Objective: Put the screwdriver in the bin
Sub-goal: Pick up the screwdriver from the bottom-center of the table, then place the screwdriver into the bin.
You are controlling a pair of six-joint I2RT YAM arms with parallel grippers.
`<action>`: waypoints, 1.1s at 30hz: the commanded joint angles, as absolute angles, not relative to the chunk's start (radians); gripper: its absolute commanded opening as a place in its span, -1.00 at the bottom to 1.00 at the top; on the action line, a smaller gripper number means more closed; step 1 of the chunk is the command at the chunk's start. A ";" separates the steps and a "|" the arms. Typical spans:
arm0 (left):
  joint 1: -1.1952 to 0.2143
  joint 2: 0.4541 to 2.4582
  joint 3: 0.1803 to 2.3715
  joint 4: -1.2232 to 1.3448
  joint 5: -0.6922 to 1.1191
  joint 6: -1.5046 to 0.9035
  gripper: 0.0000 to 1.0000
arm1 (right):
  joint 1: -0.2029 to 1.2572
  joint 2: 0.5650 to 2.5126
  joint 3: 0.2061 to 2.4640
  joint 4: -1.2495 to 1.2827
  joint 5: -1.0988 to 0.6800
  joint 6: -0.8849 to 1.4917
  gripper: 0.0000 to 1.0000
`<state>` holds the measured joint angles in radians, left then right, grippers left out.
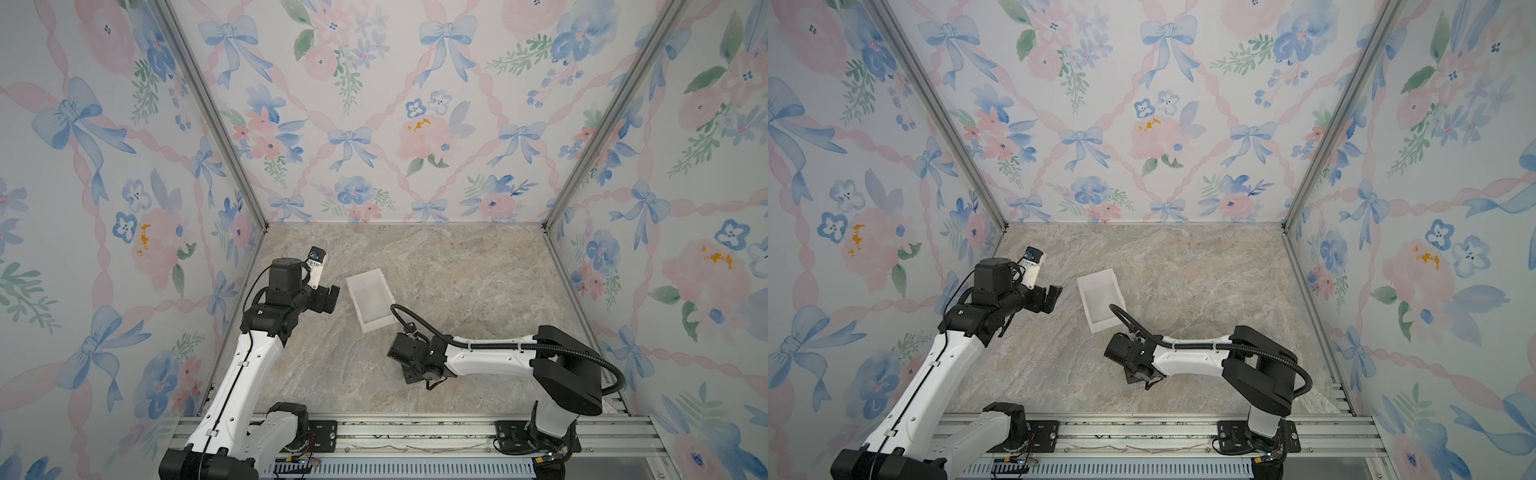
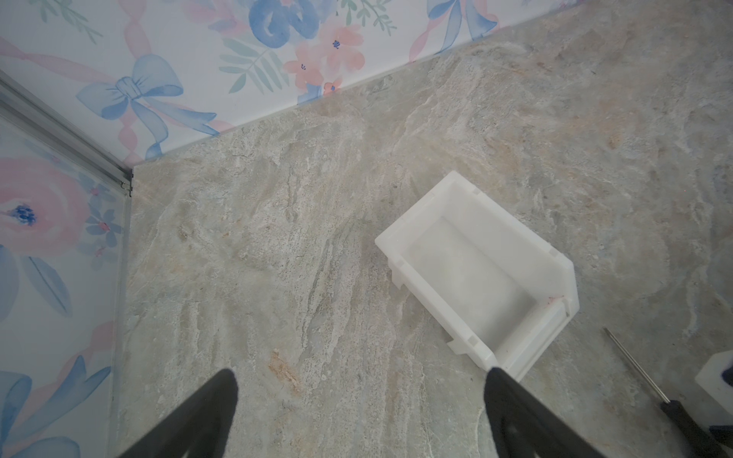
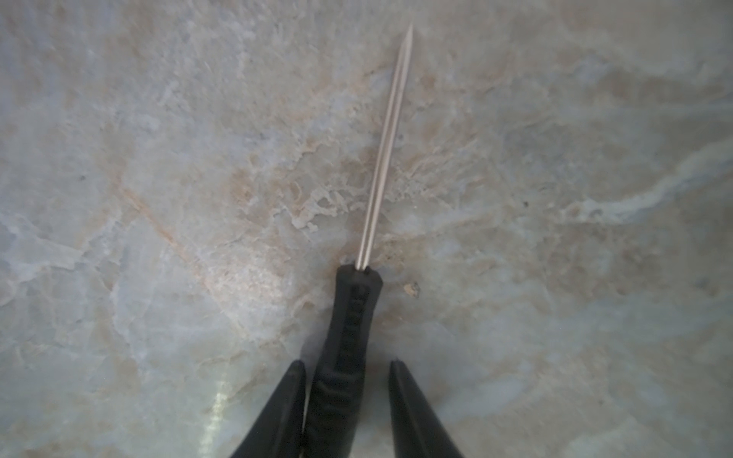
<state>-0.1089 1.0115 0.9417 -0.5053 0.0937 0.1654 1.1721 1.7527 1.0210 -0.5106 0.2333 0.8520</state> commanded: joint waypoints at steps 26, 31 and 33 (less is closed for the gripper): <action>-0.122 0.972 0.960 -0.568 0.169 0.246 0.96 | 0.978 1.501 1.262 -0.807 0.127 0.575 -0.71; -0.126 0.988 0.989 -0.568 0.125 0.222 0.96 | 0.946 1.687 1.508 -0.852 0.082 0.473 -0.69; -0.126 1.004 1.010 -0.569 0.089 0.215 0.96 | 0.945 1.764 1.600 -0.862 0.063 0.446 -0.69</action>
<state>-0.1215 0.9897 0.9661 -0.5507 0.1238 0.2310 0.9466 1.6821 1.5139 -0.8062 0.1150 0.5331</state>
